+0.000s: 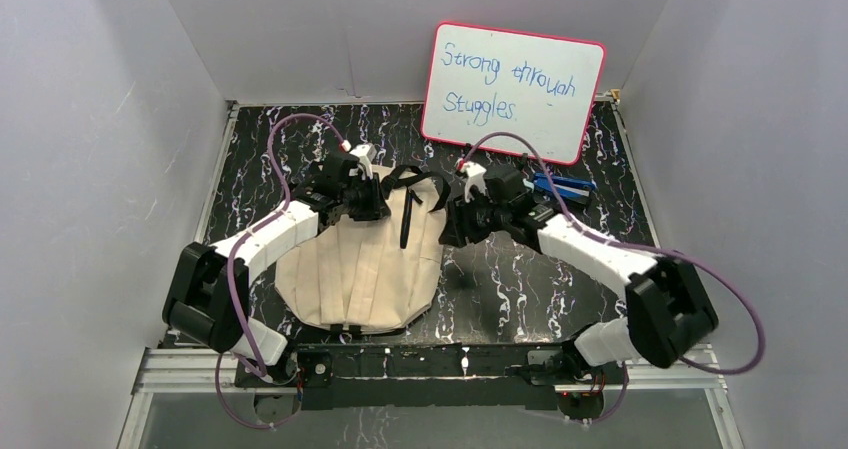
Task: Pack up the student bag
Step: Zip the student bag at the center of the board.
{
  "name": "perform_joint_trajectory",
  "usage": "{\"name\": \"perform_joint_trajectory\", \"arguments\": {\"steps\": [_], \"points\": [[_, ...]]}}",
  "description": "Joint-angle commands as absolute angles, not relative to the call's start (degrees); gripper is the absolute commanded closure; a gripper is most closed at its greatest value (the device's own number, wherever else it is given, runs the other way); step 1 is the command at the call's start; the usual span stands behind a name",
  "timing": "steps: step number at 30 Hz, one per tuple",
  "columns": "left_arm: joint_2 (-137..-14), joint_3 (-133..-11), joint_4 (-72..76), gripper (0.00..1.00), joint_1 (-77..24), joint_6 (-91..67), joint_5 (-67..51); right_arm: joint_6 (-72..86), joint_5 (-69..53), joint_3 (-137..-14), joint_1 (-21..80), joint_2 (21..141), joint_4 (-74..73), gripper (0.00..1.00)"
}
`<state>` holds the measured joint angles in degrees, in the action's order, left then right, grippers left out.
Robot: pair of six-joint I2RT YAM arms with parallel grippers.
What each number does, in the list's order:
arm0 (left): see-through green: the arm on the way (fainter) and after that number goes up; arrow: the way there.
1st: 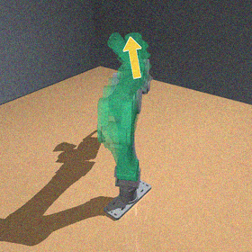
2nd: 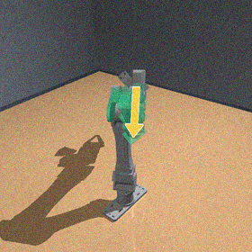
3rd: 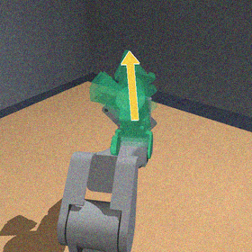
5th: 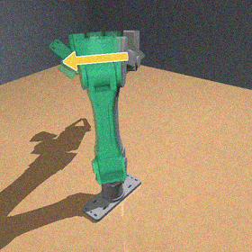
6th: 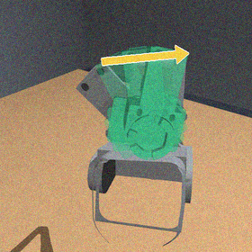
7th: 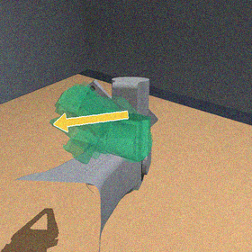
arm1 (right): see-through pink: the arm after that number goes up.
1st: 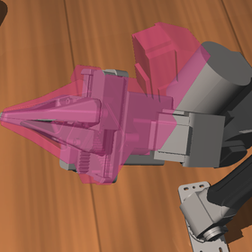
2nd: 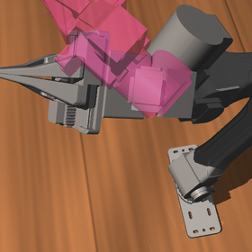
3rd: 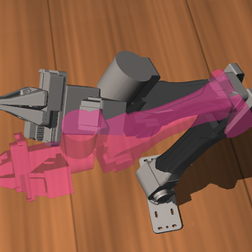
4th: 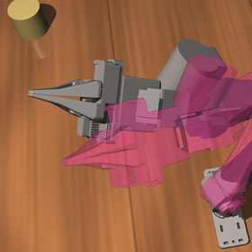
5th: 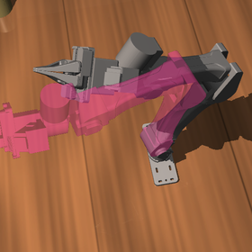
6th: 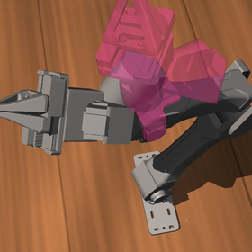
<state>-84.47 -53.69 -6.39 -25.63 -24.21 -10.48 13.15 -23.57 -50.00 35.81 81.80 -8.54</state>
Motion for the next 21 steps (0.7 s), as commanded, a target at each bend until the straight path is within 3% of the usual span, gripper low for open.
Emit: {"name": "perform_joint_trajectory", "arguments": {"steps": [1, 8, 13, 21], "points": [[-86.1, -56.2, -9.3, 0.83, -24.7, -21.7, -4.7, 19.4, -8.9, -48.2, 35.9, 73.1, -0.8, 0.42], [-87.7, -59.0, -9.8, 0.78, -24.7, -21.1, -4.4, 20.2, -7.2, -51.3, 35.9, 71.9, -0.5, 0.43], [-89.2, -59.7, -8.6, 0.71, -24.6, -21.0, -4.2, 19.5, -12.5, -54.8, 35.9, 76.8, 2.2, 0.47], [-92.5, -60.5, -7.1, 0.70, -24.5, -22.7, -2.1, 18.3, -22.3, -61.0, 36.0, 90.0, 8.9, 0.53]]}}
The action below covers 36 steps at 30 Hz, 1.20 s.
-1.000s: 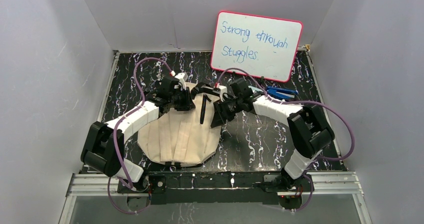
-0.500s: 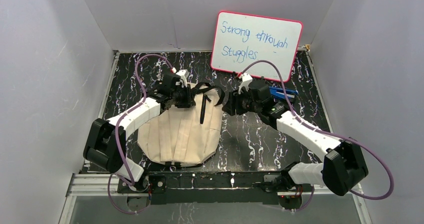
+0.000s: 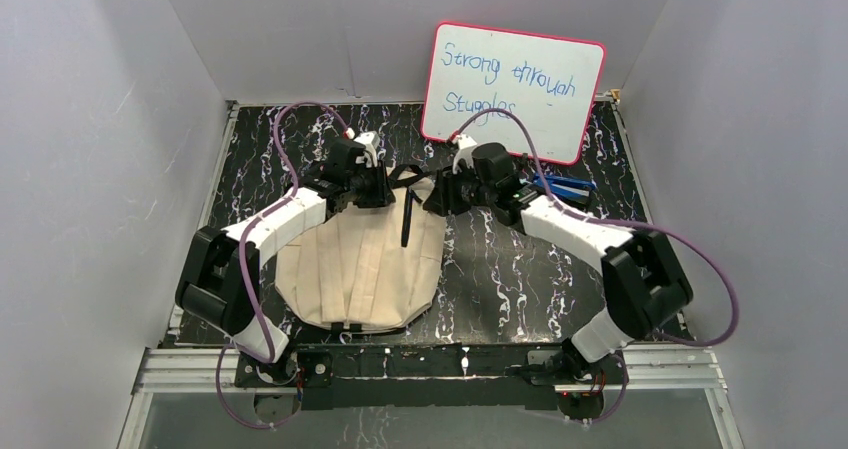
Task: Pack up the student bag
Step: Zip the student bag at the center of the board.
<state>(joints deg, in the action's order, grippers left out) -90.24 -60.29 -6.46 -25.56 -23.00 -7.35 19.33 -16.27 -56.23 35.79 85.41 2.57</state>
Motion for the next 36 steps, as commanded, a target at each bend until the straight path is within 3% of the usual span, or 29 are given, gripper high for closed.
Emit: {"name": "perform_joint_trajectory", "arguments": {"steps": [1, 9, 27, 31, 36], "points": [[-92.9, -60.9, -7.2, 0.69, -24.5, -22.7, -1.9, 17.8, -22.3, -62.3, 36.0, 91.5, 8.8, 0.53], [-94.7, -62.5, -8.6, 0.69, -24.5, -22.0, -0.8, 15.3, -13.6, -70.5, 36.0, 99.0, 2.8, 0.52], [-94.0, -60.6, -8.3, 0.68, -24.5, -22.2, 0.0, 15.2, -13.2, -77.3, 35.9, 108.3, 0.7, 0.52], [-93.9, -60.4, -8.3, 0.68, -24.5, -22.1, 0.0, 15.2, -13.8, -77.6, 36.0, 109.1, 1.1, 0.57], [-94.0, -60.4, -8.3, 0.68, -24.5, -22.0, 0.0, 15.2, -14.5, -78.1, 36.0, 110.2, 1.1, 0.70]]}}
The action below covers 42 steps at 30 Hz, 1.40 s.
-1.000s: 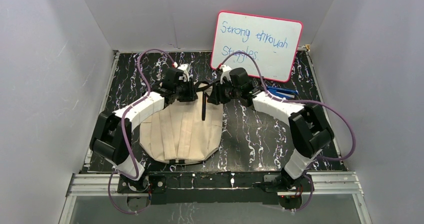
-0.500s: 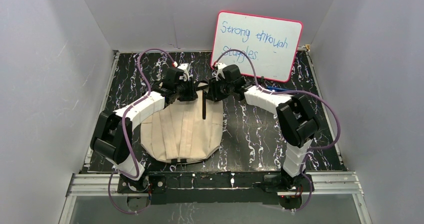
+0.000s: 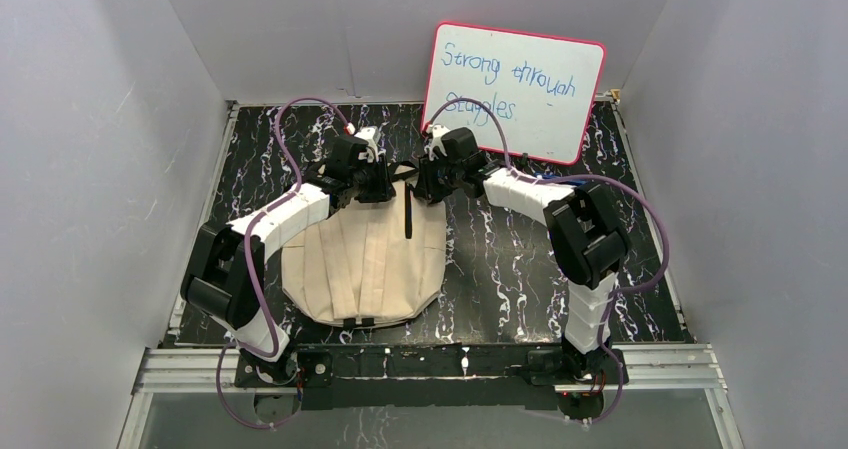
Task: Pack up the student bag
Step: Zip the student bag at the center of the board.
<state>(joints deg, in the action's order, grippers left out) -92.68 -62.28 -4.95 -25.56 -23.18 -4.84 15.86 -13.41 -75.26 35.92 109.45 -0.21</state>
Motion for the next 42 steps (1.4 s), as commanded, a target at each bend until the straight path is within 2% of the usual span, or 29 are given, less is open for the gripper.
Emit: {"name": "perform_joint_trajectory", "arguments": {"steps": [1, 4, 8, 31, 42], "points": [[-94.0, -60.4, -8.3, 0.68, -24.5, -22.0, 0.0, 15.2, -14.5, -78.1, 36.0, 110.2, 1.0, 0.73], [-94.1, -60.5, -8.3, 0.68, -24.5, -22.0, 0.0, 15.0, -14.1, -77.7, 35.9, 110.0, 0.9, 0.82], [-94.5, -60.5, -8.3, 0.68, -24.5, -22.1, 0.0, 14.0, -13.7, -76.9, 36.0, 109.0, 0.9, 1.00], [-100.0, -62.8, -9.1, 0.64, -24.5, -23.2, 0.8, 15.2, -27.0, -58.1, 37.9, 91.4, 3.3, 1.00], [-99.9, -62.9, -9.2, 0.63, -24.5, -23.2, 1.0, 17.4, -33.2, -52.3, 42.1, 87.7, 2.6, 1.00]]}}
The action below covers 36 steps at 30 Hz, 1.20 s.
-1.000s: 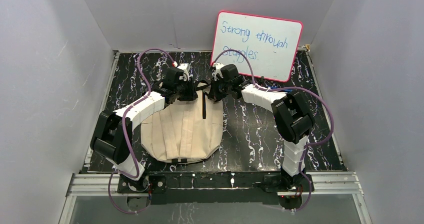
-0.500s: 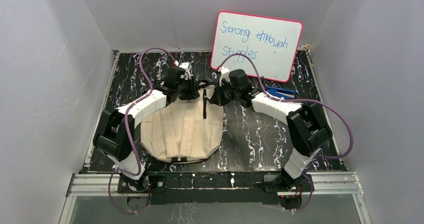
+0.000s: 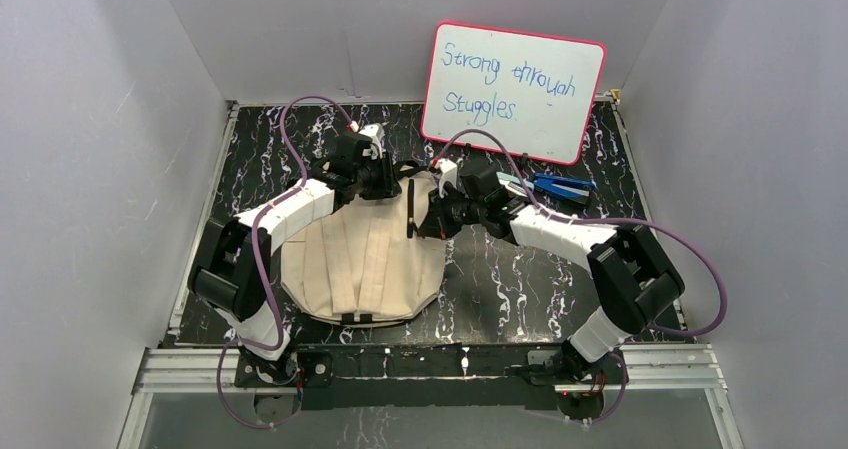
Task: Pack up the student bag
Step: Zip the student bag at the center of the board.
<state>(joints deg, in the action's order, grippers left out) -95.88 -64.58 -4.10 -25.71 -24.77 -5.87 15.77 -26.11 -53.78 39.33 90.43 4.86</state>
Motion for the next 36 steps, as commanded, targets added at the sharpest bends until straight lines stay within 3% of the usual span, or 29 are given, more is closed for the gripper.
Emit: {"name": "perform_joint_trajectory", "arguments": {"steps": [1, 11, 14, 15, 19, 21, 24, 29, 36], "points": [[-99.9, -62.9, -9.3, 0.63, -24.5, -23.3, 0.9, 17.4, -33.2, -52.2, 42.9, 87.7, 2.5, 1.00], [-99.5, -63.1, -9.6, 0.63, -24.5, -23.2, 0.8, 16.9, -27.4, -50.4, 49.3, 85.5, -0.7, 1.00], [-97.8, -63.2, -9.5, 0.63, -24.5, -23.5, 0.4, 15.6, -20.7, -50.6, 49.3, 81.8, -2.7, 0.67], [-96.6, -63.2, -9.2, 0.63, -24.4, -23.8, 0.1, 15.2, -17.3, -51.0, 49.3, 80.0, -3.2, 0.60], [-86.5, -64.0, -7.7, 0.63, -24.3, -24.0, -1.7, 11.9, -6.3, -50.1, 49.3, 71.2, -1.3, 0.46], [-80.4, -63.7, -7.1, 0.59, -24.3, -23.5, -0.9, 9.8, -3.1, -47.9, 49.3, 67.2, 4.1, 0.34], [-71.1, -62.5, -8.2, 0.55, -24.1, -22.3, 3.7, 6.8, -0.8, -44.2, 49.3, 63.7, 10.4, 0.26], [-57.7, -59.8, -15.2, 0.52, -24.0, -22.0, 11.1, 0.2, -7.0, -46.9, 51.0, 64.9, 7.6, 0.29], [-44.6, -57.1, -25.1, 0.51, -23.9, -24.1, 17.4, -12.7, 1.3, -44.9, 69.7, 71.4, 11.4, 0.26]]}}
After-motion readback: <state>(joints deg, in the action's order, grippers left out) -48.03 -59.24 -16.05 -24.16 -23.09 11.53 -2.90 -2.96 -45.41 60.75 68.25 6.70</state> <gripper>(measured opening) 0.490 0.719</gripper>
